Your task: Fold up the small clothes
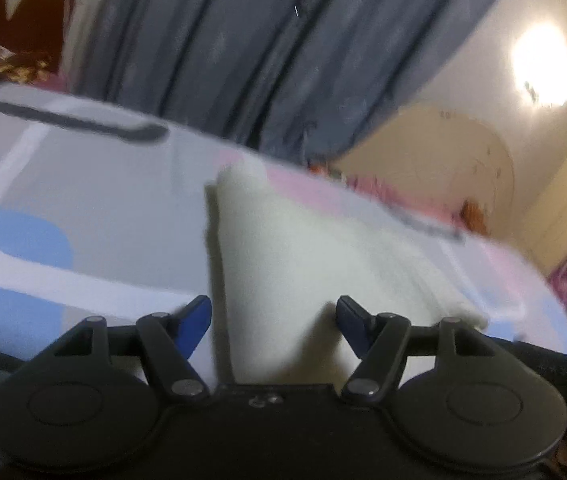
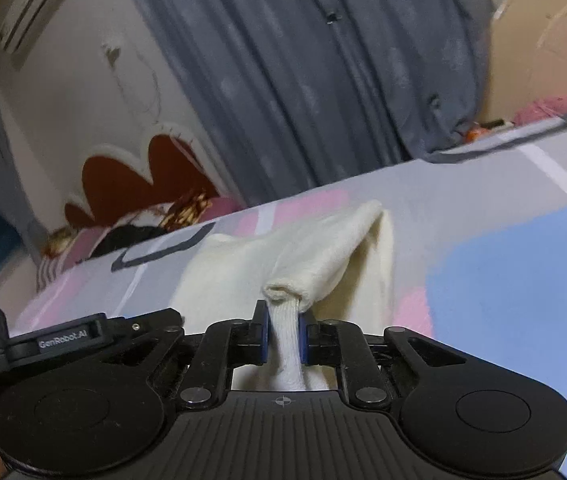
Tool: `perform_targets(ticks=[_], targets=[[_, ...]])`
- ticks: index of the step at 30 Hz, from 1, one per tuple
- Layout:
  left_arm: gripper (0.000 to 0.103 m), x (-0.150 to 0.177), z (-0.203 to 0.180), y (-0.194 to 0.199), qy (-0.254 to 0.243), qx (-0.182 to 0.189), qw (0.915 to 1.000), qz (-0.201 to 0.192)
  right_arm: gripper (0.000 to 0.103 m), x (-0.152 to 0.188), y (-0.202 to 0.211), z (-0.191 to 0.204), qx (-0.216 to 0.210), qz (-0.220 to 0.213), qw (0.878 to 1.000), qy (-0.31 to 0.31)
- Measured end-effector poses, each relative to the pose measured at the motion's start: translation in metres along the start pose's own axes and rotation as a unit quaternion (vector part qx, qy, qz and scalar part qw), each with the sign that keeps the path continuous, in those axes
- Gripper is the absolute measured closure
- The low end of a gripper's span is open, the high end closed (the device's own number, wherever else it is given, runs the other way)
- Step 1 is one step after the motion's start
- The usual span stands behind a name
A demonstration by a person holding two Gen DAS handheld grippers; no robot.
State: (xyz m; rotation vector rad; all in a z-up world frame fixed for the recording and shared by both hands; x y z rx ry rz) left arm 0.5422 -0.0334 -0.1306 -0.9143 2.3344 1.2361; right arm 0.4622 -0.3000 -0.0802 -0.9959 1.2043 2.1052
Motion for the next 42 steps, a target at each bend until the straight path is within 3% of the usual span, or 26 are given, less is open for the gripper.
perform_targets(ticks=[5,7,8,9,11,12,14,16,17,18,19,23,25,28,30,32,35,37,39,42], targets=[[0.034,0.001,0.003,-0.006,-0.012,-0.001,0.9998,0.017,0.090,0.010,-0.009,-0.013,-0.001,0.020,0.999,-0.038],[0.039,-0.002,0.001,0.005,-0.013,0.000,0.9999,0.009,0.087,0.005,-0.003,-0.014,0.004,0.019,0.999,-0.035],[0.039,-0.005,0.000,0.016,-0.016,0.011,0.9998,-0.010,0.083,0.002,0.006,-0.013,0.025,0.011,0.999,-0.024],[0.039,-0.007,-0.001,0.023,-0.019,0.025,0.9993,-0.023,0.072,-0.002,0.018,-0.011,0.051,-0.010,0.999,-0.011],[0.048,-0.011,-0.005,0.033,-0.019,0.048,0.9981,-0.033,0.072,-0.014,0.030,-0.005,0.054,-0.047,0.997,0.006],[0.054,-0.011,-0.008,0.032,-0.022,0.056,0.9977,-0.029,0.072,-0.020,0.030,-0.002,0.051,-0.049,0.997,0.014],[0.055,-0.006,-0.016,0.028,-0.038,0.063,0.9971,-0.021,0.078,-0.028,0.020,0.012,0.040,-0.041,0.997,0.059],[0.054,0.005,-0.023,0.017,-0.062,0.054,0.9966,0.002,0.085,-0.028,0.001,0.027,0.030,-0.006,0.993,0.114],[0.053,0.011,-0.024,0.010,-0.073,0.047,0.9961,0.015,0.085,-0.023,-0.013,0.029,0.040,0.027,0.990,0.133],[0.053,0.018,-0.024,0.006,-0.084,0.047,0.9952,0.018,0.094,-0.016,-0.026,0.026,0.067,0.062,0.985,0.146],[0.053,0.021,-0.024,0.008,-0.083,0.049,0.9953,0.012,0.102,-0.010,-0.031,0.021,0.085,0.063,0.983,0.150],[0.054,0.033,-0.026,0.024,-0.078,0.071,0.9941,0.025,0.101,-0.014,-0.015,0.019,0.130,0.069,0.979,0.143],[0.054,0.046,-0.023,0.037,-0.064,0.093,0.9933,0.028,0.101,-0.010,0.010,0.029,0.104,0.039,0.984,0.141],[0.054,0.073,-0.017,0.053,-0.039,0.102,0.9933,0.038,0.101,0.009,0.031,0.054,0.065,0.034,0.984,0.161],[0.054,0.091,-0.015,0.053,-0.028,0.103,0.9926,0.059,0.101,0.026,0.028,0.069,0.044,0.061,0.982,0.175],[0.053,0.106,-0.016,0.058,-0.020,0.113,0.9913,0.063,0.101,0.052,0.025,0.076,0.065,0.111,0.971,0.201],[0.052,0.108,-0.019,0.069,-0.032,0.112,0.9910,0.067,0.102,0.065,0.042,0.077,0.090,0.116,0.966,0.214],[0.051,0.090,-0.015,0.080,-0.012,0.117,0.9925,0.034,0.101,0.057,0.045,0.078,0.097,0.118,0.966,0.207],[0.035,0.063,-0.012,0.086,-0.019,0.097,0.9948,-0.027,0.101,0.039,0.053,0.080,0.104,0.074,0.970,0.204],[0.038,0.025,-0.018,0.067,-0.045,0.043,0.9960,-0.064,0.101,0.010,0.042,0.078,0.112,0.019,0.973,0.200]])
Point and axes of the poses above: each gripper's, at about its wrist camera, not at the fingertips, and y roughly against the way its jaws point, z to its left, x to its underside, the point moved 2 cm from there along -y, roughly the way its jaws point, and after that the axes turned 14 degrees about y, right-handed, at the moved point
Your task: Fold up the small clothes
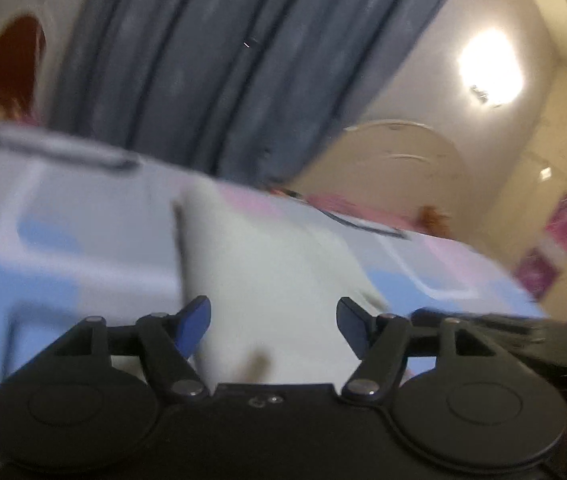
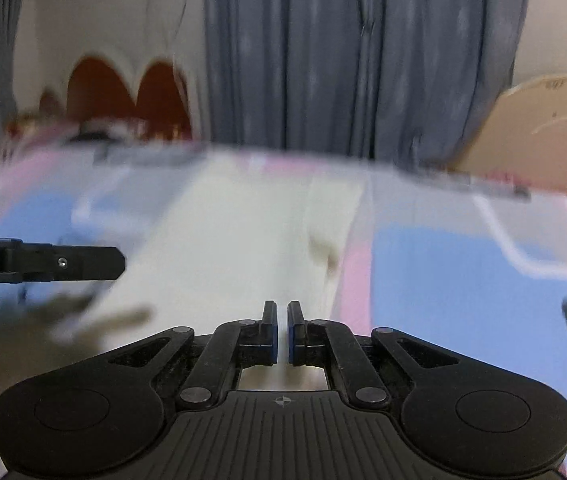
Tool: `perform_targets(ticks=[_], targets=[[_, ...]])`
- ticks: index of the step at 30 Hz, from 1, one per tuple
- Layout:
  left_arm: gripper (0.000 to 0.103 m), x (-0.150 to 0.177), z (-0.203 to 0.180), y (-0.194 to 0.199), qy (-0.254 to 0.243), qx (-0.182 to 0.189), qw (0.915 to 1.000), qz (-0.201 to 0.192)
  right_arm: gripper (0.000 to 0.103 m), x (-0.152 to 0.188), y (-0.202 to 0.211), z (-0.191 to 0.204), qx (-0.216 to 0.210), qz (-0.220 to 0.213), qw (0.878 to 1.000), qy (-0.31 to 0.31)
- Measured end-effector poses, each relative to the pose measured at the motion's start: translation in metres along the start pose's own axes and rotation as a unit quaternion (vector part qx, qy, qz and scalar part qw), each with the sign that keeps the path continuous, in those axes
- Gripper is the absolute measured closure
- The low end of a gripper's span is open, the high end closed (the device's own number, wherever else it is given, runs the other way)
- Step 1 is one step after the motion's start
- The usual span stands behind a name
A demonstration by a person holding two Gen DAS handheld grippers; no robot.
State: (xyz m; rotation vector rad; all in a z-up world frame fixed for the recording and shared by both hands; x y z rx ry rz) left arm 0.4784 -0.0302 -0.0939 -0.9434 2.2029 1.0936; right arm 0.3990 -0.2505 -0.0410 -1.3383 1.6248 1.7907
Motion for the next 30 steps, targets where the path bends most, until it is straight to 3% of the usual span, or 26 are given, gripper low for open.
perform_targets(ticks=[4,8,11,12,15,17,18,19,21,26,30], targets=[[0.038,-0.037,0.005,-0.042,0.002,-0.026,0.9995,-0.020,0.101,-0.031,-0.051,-0.018,-0.008,-0.021,0.999,-0.047],[0.039,-0.062,0.015,-0.094,0.003,-0.078,0.9969,0.000,0.101,-0.055,-0.104,-0.036,-0.009,-0.002,0.999,-0.054],[0.036,-0.059,0.047,-0.127,0.058,-0.104,0.9915,0.052,0.101,-0.041,-0.145,-0.049,0.006,0.068,0.997,-0.046],[0.037,-0.058,0.053,-0.127,0.089,-0.098,0.9904,0.040,0.102,-0.036,-0.152,-0.050,0.009,0.062,0.997,-0.043],[0.045,-0.061,0.046,-0.110,0.098,-0.097,0.9900,0.031,0.101,-0.049,-0.147,-0.051,0.014,0.070,0.997,-0.036],[0.041,-0.056,0.033,-0.100,0.069,-0.086,0.9936,0.022,0.101,-0.057,-0.125,-0.050,0.012,0.022,0.999,-0.032],[0.040,-0.051,0.028,-0.102,0.051,-0.100,0.9933,0.029,0.101,-0.057,-0.119,-0.048,0.014,0.011,1.000,-0.024],[0.038,-0.045,0.026,-0.109,0.033,-0.116,0.9917,0.045,0.101,-0.052,-0.121,-0.046,0.012,0.020,1.000,-0.017],[0.034,-0.039,0.027,-0.111,0.030,-0.117,0.9919,0.040,0.101,-0.041,-0.146,-0.042,0.000,0.073,0.997,-0.016],[0.031,-0.041,0.023,-0.105,0.015,-0.127,0.9908,0.042,0.101,-0.048,-0.138,-0.046,0.001,0.049,0.998,-0.027],[0.037,-0.041,0.012,-0.089,0.016,-0.121,0.9920,0.033,0.101,-0.046,-0.118,-0.044,0.003,0.026,0.999,-0.028]])
Point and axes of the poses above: each gripper's, at about its wrist camera, not at the fingertips, and y roughly against the way its jaws point, z to its left, x to its underside, the point moved 2 cm from there along -y, roughly the way its jaws point, and after that the axes turned 14 degrees about y, right-handed, at the moved point
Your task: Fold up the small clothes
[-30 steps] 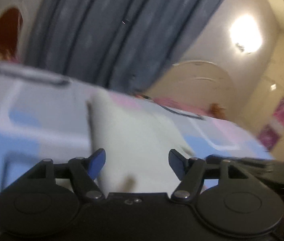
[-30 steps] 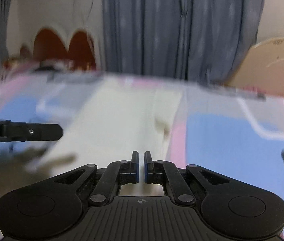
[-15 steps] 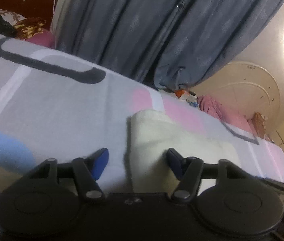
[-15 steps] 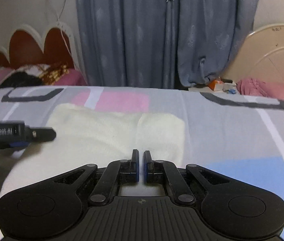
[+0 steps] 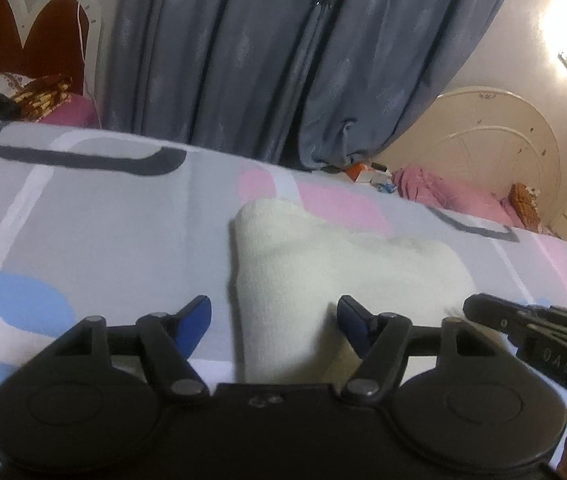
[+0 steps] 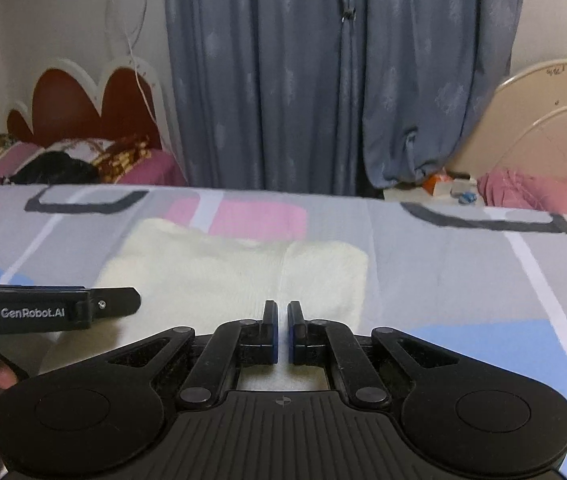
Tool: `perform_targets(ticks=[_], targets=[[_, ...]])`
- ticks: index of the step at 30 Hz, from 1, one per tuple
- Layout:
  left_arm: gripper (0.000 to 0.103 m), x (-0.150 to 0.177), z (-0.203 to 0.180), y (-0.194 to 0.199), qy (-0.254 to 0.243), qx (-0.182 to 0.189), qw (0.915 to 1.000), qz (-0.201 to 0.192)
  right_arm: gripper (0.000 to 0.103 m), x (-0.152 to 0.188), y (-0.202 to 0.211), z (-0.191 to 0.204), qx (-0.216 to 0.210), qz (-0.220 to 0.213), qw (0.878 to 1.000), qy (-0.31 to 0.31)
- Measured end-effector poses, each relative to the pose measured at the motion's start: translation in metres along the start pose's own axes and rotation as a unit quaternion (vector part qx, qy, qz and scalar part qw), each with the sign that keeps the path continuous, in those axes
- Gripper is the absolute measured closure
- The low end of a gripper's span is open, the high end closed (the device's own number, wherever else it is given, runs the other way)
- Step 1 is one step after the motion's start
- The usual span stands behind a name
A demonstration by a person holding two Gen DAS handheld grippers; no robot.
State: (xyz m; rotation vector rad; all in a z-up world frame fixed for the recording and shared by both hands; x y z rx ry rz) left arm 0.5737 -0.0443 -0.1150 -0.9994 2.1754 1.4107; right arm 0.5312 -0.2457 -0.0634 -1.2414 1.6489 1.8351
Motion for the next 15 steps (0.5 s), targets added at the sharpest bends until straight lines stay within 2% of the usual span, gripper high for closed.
perform_targets(ticks=[4,6,8,12,15], targets=[[0.037,0.008,-0.003,0.014,0.007,0.020,0.9998,-0.003,0.101,0.012,0.021,0.003,-0.004,-0.007,1.000,-0.001],[0.037,0.016,-0.004,0.010,-0.003,0.013,0.9999,0.005,0.101,0.019,0.024,0.006,-0.006,0.001,1.000,0.004],[0.036,0.022,-0.002,0.001,-0.003,0.007,0.9997,0.022,0.101,0.029,0.016,0.010,-0.001,0.027,1.000,0.011],[0.035,0.026,-0.001,0.004,-0.002,0.003,0.9998,0.020,0.101,0.027,0.017,0.009,-0.001,0.033,0.999,-0.004],[0.035,0.025,-0.005,0.012,-0.011,0.000,0.9998,0.018,0.101,0.024,0.031,0.010,-0.006,0.019,1.000,-0.003]])
Point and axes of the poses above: each gripper's, at about its wrist camera, not at the fingertips, and y roughly against the way its jaws point, z to its left, x to its underside, the point moved 2 cm from there along -y, roughly the way its jaws point, and after that the axes turned 14 degrees about y, right-handed, at the moved point
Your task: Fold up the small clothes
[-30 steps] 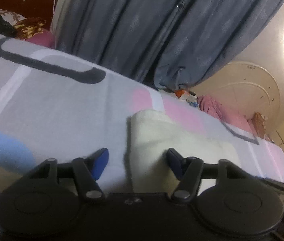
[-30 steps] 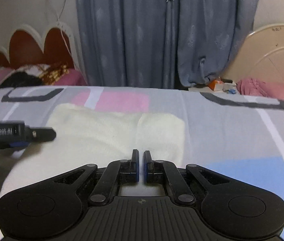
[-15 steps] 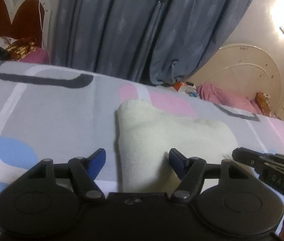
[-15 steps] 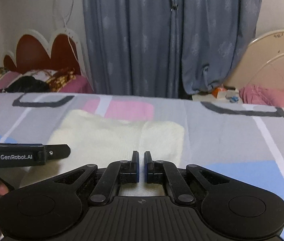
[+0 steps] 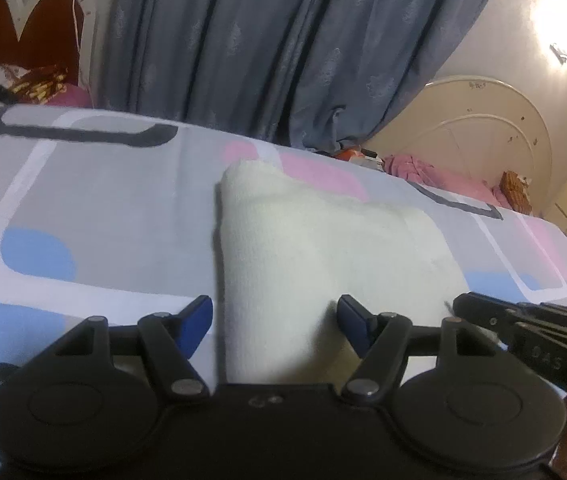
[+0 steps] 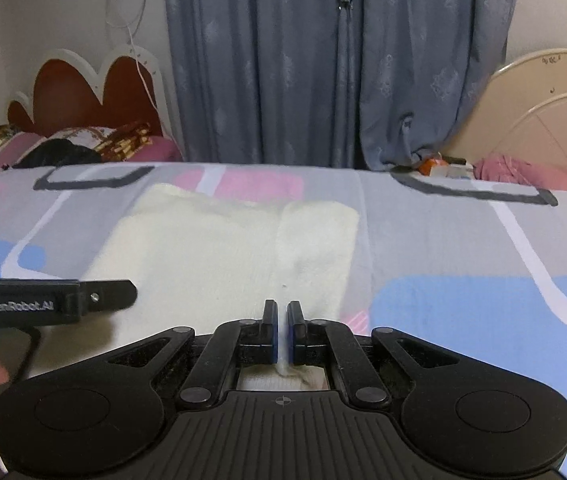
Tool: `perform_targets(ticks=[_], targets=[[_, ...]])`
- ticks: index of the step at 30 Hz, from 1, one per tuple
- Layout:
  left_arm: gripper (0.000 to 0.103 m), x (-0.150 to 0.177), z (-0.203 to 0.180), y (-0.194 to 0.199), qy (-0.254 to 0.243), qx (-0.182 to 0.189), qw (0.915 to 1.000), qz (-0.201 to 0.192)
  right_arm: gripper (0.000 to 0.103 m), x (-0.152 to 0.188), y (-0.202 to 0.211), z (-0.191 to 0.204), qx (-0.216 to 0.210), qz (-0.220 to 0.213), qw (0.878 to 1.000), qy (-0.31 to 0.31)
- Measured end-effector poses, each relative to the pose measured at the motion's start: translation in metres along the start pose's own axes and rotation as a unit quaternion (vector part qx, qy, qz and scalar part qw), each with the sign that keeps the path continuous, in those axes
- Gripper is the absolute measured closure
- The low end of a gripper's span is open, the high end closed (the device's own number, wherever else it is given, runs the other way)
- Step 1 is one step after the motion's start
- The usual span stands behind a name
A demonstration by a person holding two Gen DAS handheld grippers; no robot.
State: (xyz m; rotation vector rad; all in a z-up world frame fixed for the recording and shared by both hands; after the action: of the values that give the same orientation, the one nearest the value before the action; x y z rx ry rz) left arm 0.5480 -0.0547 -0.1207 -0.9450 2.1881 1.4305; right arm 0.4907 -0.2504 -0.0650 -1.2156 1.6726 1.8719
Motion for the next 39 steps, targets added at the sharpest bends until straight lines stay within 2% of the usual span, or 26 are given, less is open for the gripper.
perform_targets(ticks=[4,7,9,10,11,12,13,14,15,16,19,23,26,28,31,34,39], targets=[[0.036,0.005,-0.002,0.007,-0.011,0.007,0.9999,0.002,0.101,0.002,0.016,0.004,-0.003,-0.012,1.000,0.005],[0.035,0.015,-0.002,0.002,-0.021,0.000,0.9996,0.021,0.101,0.010,0.003,0.011,0.003,0.028,0.999,0.019],[0.034,0.015,0.001,0.007,-0.017,0.004,0.9996,0.023,0.101,0.009,0.002,0.015,0.007,0.030,0.999,0.029],[0.033,0.015,0.002,0.012,-0.018,0.010,0.9996,0.022,0.101,0.007,0.006,0.014,0.006,0.025,0.999,0.022],[0.028,0.015,0.002,0.018,-0.023,0.016,0.9994,0.019,0.101,0.006,0.013,0.013,0.000,0.011,1.000,0.013],[0.022,0.015,0.003,0.022,-0.027,0.020,0.9993,0.015,0.101,0.007,0.020,0.011,0.002,-0.005,1.000,0.004],[0.021,0.016,0.006,0.026,-0.030,0.024,0.9992,0.013,0.098,0.010,0.025,0.009,0.014,-0.014,1.000,-0.004],[0.021,0.016,0.008,0.027,-0.028,0.026,0.9991,0.015,0.090,0.013,0.029,0.004,0.024,-0.020,0.999,-0.018],[0.021,0.016,0.011,0.028,-0.024,0.029,0.9991,0.017,0.055,0.019,0.033,-0.002,0.026,-0.027,0.998,-0.041],[0.020,0.015,0.015,0.028,-0.018,0.031,0.9992,0.018,0.030,0.024,0.037,-0.006,0.022,-0.039,0.997,-0.061],[0.018,0.011,0.030,0.026,0.013,0.041,0.9989,0.020,0.029,0.037,0.039,-0.023,-0.011,-0.037,0.993,-0.116],[0.020,0.007,0.043,0.014,0.055,0.074,0.9939,0.061,0.029,0.045,0.029,-0.039,-0.060,-0.034,0.983,-0.170],[0.020,0.004,0.047,0.007,0.068,0.098,0.9898,0.078,0.029,0.048,0.021,-0.055,-0.112,-0.030,0.968,-0.221],[0.020,0.002,0.049,0.001,0.079,0.114,0.9860,0.092,0.029,0.052,0.012,-0.064,-0.130,-0.017,0.958,-0.254],[0.032,-0.002,0.048,-0.010,0.086,0.133,0.9811,0.112,0.029,0.056,0.002,-0.072,-0.154,-0.012,0.946,-0.285],[0.033,-0.004,0.047,-0.021,0.090,0.142,0.9783,0.122,0.030,0.053,-0.005,-0.078,-0.179,-0.011,0.936,-0.303],[0.032,-0.005,0.041,-0.028,0.082,0.140,0.9783,0.128,0.034,0.042,-0.009,-0.071,-0.189,0.008,0.943,-0.273]])
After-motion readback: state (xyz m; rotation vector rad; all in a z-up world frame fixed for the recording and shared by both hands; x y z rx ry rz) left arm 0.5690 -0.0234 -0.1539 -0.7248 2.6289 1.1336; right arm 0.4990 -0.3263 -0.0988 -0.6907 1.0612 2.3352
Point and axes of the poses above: each gripper's, at about its wrist camera, not at the fingertips, and y roughly against the way its jaws point, z to its left, x to its underside, the point moved 2 cm from there along -y, roughly the way its jaws point, and after that the axes turned 14 degrees about y, right-handed, at the moved point
